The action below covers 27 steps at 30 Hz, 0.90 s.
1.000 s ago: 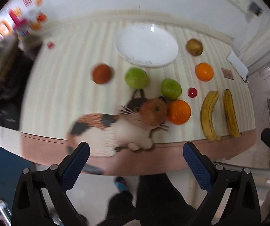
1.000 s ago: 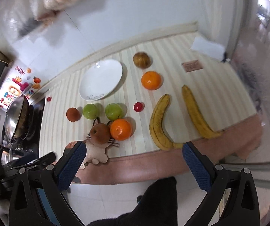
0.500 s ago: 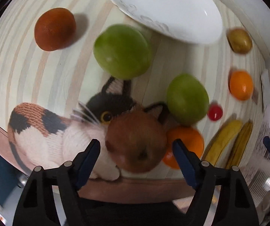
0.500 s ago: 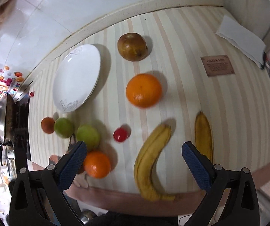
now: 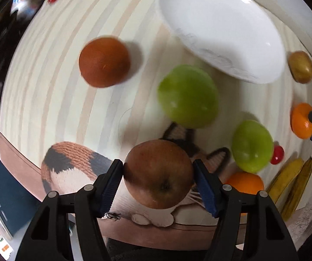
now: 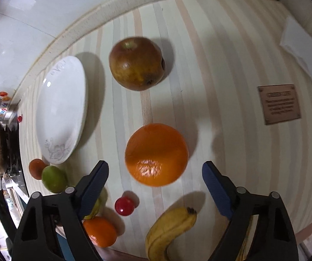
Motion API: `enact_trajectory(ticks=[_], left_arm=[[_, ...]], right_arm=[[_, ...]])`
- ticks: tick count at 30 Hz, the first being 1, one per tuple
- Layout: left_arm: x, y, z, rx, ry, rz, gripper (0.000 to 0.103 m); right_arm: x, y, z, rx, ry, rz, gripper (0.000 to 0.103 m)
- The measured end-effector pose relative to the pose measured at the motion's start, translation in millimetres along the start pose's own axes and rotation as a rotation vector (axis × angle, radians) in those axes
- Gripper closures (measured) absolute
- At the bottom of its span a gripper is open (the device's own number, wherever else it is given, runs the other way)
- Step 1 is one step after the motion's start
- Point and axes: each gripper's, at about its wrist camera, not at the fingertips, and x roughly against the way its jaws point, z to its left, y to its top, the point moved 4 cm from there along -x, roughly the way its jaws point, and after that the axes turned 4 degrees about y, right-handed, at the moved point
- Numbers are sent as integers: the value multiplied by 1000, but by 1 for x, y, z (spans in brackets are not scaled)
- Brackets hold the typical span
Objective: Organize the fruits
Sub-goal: 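Grasp the red apple with the left tool while the right tool grasps the orange, then carry the apple and orange onto the white plate and open both tools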
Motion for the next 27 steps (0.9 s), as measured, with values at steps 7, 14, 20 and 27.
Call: enact_trajectory(ticks=[7, 14, 20, 27], left_arm=[[3, 16, -1, -6, 8, -2, 38], [3, 21, -1, -5, 14, -29, 40], [20, 7, -7, -16, 15, -68, 40], [76, 11, -7, -30, -88, -132, 40]], right_arm=[[-23, 7, 5, 36, -27, 17, 33], [-26, 10, 11, 92, -56, -12, 34], [-18, 1, 30, 130, -53, -36, 35], [12, -22, 74, 179, 27, -63, 35]])
